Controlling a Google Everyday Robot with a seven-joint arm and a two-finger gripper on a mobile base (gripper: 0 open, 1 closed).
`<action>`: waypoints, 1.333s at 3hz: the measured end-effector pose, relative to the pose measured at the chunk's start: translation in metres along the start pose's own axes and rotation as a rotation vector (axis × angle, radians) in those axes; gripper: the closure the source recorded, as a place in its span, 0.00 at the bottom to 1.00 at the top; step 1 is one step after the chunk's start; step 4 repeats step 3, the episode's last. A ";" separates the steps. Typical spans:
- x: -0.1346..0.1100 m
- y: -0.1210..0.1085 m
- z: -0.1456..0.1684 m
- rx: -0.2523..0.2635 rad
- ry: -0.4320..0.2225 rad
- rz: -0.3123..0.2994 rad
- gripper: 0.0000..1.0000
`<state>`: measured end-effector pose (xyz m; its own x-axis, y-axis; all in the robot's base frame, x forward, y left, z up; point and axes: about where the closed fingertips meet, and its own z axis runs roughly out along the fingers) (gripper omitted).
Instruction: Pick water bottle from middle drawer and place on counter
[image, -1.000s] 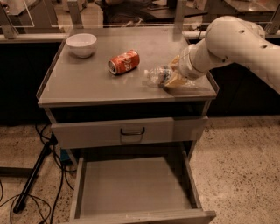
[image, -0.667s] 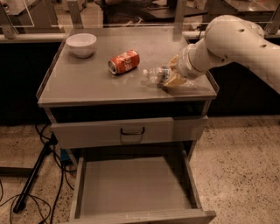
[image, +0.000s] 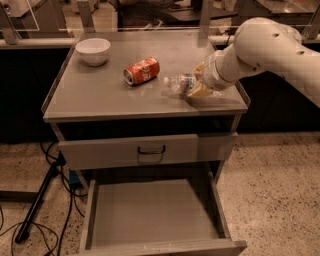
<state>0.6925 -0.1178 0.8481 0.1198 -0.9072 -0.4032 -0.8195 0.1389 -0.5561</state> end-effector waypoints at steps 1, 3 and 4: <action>0.000 0.000 0.000 0.000 0.000 0.000 0.16; 0.000 0.000 0.000 0.000 0.000 0.000 0.00; 0.000 0.000 0.000 0.000 0.000 0.000 0.00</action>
Offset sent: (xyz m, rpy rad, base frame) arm 0.0000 0.0000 0.0000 0.0000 0.0000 0.0000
